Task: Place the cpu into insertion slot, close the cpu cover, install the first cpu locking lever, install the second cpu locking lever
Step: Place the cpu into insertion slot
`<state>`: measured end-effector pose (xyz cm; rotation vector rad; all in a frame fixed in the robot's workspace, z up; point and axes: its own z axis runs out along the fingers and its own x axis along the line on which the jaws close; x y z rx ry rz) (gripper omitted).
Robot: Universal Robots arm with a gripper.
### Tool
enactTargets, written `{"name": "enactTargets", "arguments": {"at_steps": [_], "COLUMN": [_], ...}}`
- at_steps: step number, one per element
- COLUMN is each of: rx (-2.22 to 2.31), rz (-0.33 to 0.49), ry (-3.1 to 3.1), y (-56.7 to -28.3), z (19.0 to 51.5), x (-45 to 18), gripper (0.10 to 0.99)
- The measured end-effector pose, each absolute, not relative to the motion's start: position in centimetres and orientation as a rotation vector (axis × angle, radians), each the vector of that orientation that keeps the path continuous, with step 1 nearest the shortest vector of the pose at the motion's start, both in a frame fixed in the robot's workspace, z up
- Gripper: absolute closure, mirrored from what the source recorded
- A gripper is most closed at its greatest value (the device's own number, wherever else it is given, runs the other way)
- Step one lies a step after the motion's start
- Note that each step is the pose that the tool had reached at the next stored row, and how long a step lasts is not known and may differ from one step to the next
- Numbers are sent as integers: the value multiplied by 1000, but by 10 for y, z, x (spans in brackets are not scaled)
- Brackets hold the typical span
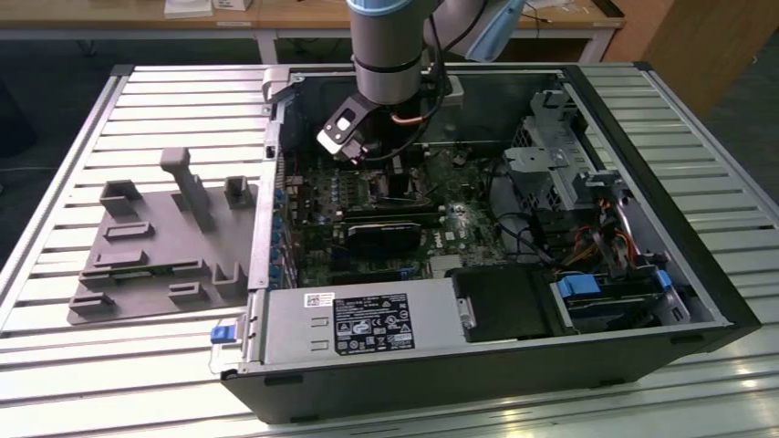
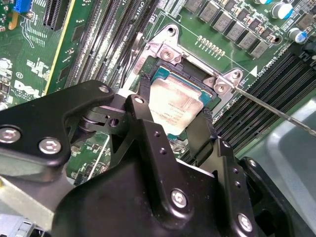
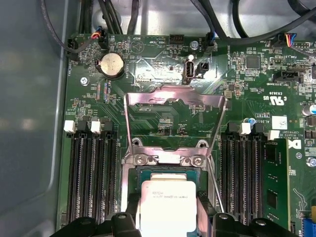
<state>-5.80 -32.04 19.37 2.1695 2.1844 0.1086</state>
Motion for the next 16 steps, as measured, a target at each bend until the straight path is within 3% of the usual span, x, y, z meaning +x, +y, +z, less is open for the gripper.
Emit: {"name": "enactTargets", "arguments": {"at_steps": [16], "rx": [2175], "rz": [110], "ry": [2180], "y": [-320], "z": [192], "x": [-58], "gripper": [549]}}
